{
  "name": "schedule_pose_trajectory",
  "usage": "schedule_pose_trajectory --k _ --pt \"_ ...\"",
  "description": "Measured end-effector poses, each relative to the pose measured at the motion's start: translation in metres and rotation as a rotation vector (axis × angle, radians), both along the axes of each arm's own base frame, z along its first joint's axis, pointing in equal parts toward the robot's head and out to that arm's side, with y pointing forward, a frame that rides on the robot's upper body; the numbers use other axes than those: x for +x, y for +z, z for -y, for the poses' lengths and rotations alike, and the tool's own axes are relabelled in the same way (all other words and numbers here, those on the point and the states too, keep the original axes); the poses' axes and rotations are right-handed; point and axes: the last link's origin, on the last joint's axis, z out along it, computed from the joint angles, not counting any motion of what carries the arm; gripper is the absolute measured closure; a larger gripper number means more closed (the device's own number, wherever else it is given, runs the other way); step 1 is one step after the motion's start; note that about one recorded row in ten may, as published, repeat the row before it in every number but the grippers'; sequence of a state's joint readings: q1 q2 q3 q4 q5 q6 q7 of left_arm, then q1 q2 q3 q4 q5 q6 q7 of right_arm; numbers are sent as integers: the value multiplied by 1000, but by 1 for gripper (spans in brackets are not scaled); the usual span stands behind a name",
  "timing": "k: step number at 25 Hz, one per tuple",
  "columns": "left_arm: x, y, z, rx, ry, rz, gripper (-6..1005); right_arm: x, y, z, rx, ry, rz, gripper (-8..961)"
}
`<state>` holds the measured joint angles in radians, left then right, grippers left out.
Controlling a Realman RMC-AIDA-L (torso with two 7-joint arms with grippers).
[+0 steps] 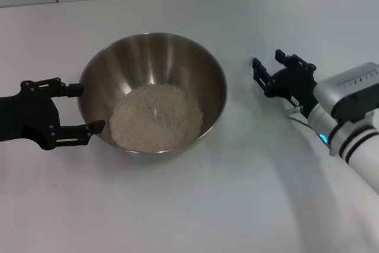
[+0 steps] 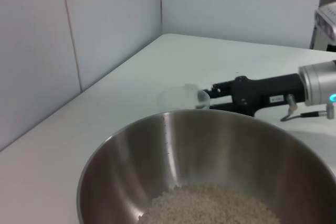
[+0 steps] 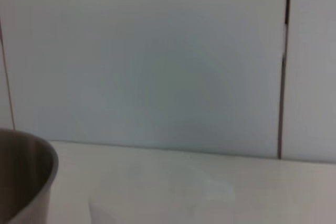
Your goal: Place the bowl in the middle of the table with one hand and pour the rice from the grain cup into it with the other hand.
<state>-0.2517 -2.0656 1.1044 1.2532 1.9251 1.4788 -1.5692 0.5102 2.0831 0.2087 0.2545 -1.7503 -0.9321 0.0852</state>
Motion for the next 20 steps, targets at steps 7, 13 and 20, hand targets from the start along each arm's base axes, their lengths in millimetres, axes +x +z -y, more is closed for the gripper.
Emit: schedule_pose_trajectory --k 7,13,20 --pt "1 1 0 4 -5 -2 172 12 4 35 54 -4 -68 290" --pt "1 1 0 5 -7 -2 172 5 46 77 256 209 -218 138" --pt "2 1 -2 8 -6 -3 172 -9 105 55 43 526 -312 121"
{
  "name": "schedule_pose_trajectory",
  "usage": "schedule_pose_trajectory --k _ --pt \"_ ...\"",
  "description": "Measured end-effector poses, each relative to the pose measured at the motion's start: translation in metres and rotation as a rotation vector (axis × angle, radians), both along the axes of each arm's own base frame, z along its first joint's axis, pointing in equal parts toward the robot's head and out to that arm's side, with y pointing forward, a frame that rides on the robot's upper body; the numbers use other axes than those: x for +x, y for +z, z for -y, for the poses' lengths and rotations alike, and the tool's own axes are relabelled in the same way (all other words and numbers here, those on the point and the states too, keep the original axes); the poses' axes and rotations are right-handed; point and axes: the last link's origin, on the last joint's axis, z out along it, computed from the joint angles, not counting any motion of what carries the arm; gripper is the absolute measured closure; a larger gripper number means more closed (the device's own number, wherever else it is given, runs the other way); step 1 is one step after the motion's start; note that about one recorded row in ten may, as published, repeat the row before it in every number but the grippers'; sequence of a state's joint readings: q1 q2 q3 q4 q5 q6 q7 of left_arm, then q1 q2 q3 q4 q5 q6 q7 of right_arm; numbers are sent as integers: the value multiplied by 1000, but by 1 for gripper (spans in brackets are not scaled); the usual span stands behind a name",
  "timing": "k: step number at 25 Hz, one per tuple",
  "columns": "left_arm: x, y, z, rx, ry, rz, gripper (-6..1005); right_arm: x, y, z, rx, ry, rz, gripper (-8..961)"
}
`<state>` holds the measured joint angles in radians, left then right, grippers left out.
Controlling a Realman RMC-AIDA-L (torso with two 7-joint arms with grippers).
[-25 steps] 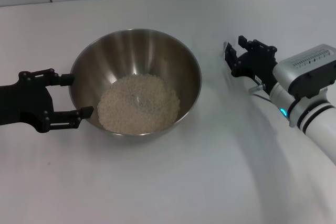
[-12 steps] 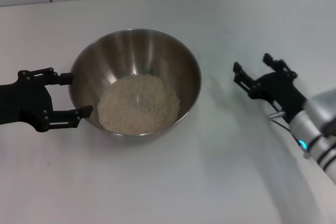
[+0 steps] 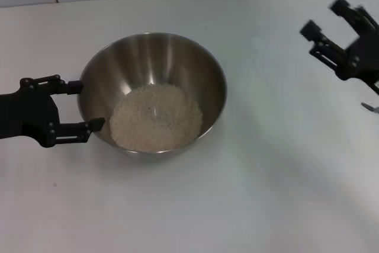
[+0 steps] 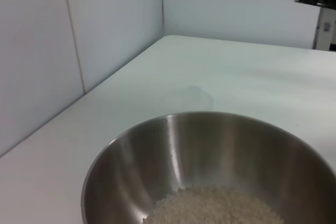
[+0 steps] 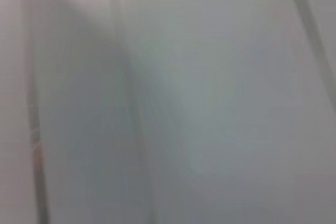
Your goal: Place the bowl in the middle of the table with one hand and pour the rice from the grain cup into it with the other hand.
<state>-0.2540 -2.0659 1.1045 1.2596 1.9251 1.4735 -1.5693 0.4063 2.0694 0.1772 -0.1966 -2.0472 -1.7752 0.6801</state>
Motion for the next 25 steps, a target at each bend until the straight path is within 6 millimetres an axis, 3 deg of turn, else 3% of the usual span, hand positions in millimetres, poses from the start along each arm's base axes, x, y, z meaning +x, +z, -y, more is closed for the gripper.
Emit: schedule_pose_trajectory --k 4,10,16,25 --pt "-1 0 0 1 4 1 172 -25 18 -45 -249 94 161 122" --pt "3 2 -5 1 14 9 172 -76 32 -83 -554 128 377 122" --pt "5 1 -8 -8 21 -5 172 -109 15 -94 -711 93 619 122" --pt "11 0 -12 -12 11 -3 172 -117 3 -98 -769 32 732 122"
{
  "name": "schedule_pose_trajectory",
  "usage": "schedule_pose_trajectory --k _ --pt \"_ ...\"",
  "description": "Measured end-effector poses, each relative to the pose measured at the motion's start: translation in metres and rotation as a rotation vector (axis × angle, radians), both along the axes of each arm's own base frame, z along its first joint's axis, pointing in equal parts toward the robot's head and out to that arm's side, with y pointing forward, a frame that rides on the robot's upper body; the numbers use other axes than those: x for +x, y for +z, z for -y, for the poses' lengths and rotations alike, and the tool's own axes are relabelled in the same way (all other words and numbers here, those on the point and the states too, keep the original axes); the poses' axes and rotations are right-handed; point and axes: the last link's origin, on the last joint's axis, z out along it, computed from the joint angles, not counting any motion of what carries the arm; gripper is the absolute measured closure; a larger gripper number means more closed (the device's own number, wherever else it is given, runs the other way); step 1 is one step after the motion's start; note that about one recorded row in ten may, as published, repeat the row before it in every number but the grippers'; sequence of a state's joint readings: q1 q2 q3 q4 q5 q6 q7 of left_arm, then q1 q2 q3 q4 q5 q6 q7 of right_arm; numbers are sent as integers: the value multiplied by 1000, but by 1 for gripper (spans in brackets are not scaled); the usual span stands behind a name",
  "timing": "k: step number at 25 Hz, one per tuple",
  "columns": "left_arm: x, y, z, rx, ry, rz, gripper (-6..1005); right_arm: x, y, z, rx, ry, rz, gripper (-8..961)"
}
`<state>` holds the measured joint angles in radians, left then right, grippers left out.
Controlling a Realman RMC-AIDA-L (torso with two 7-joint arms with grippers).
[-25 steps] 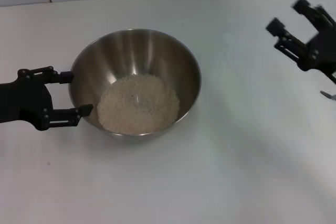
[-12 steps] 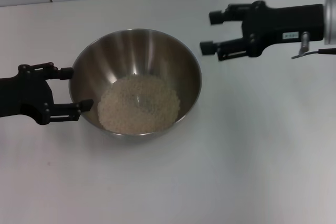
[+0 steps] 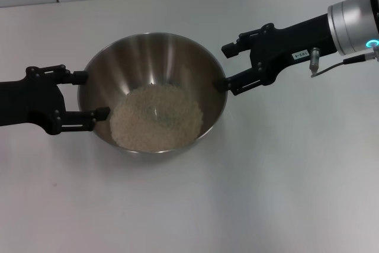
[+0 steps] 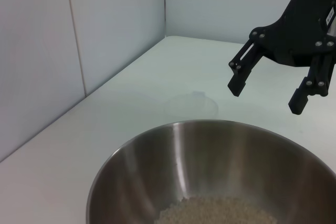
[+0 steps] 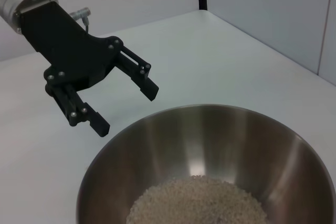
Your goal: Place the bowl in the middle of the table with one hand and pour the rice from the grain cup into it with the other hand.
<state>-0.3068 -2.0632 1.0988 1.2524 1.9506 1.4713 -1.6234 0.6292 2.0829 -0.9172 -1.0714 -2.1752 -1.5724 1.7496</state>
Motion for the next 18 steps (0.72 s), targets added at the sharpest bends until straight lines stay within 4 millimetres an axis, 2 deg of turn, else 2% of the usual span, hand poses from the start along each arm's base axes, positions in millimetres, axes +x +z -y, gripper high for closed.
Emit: schedule_pose_trajectory --k 18 --pt "-1 -1 0 -6 8 -13 172 -3 -1 -1 0 10 6 121"
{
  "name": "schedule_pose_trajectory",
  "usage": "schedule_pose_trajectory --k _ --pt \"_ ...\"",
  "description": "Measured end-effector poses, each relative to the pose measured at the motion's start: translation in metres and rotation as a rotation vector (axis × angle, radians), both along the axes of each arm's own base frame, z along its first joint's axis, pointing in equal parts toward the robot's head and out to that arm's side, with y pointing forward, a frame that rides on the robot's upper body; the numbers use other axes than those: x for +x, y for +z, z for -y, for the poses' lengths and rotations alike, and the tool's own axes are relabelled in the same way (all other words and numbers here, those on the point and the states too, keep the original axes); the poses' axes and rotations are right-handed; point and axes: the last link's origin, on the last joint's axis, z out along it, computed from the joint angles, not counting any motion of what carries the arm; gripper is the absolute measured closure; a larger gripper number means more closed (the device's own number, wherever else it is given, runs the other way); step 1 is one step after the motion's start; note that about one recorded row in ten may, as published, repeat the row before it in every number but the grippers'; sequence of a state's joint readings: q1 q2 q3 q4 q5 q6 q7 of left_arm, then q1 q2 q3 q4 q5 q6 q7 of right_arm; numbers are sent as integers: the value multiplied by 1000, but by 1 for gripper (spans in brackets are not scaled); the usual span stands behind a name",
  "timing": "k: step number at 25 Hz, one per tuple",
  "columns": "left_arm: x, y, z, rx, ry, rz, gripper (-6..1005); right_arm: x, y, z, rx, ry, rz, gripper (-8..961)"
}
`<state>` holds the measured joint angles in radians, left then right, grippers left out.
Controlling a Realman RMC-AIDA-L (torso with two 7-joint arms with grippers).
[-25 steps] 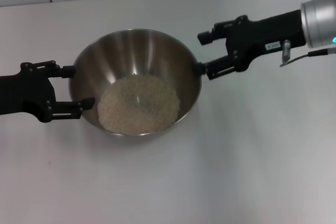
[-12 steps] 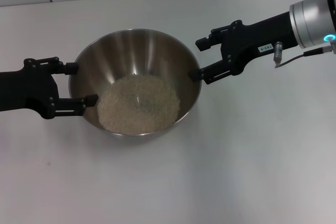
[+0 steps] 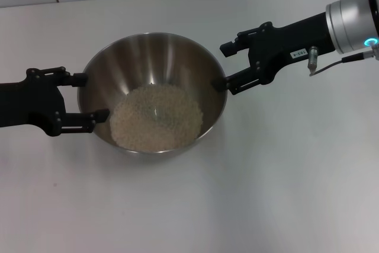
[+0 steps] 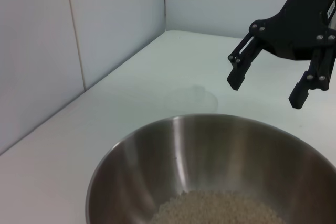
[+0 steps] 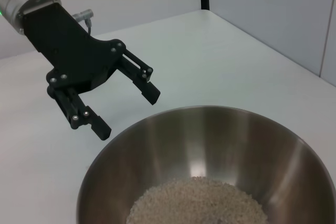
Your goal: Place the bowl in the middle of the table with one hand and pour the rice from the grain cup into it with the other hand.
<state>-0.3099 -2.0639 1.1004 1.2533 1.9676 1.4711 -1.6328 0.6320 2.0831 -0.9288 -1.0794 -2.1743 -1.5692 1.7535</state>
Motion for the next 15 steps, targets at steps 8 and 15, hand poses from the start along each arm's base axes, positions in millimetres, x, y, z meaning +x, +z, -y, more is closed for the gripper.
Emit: schedule_pose_trajectory --k 8,15 --pt "0 -1 0 -3 0 -4 172 -2 -3 -1 6 9 14 122" --pt "1 0 -1 0 -1 -4 172 -2 -3 -2 9 8 14 122"
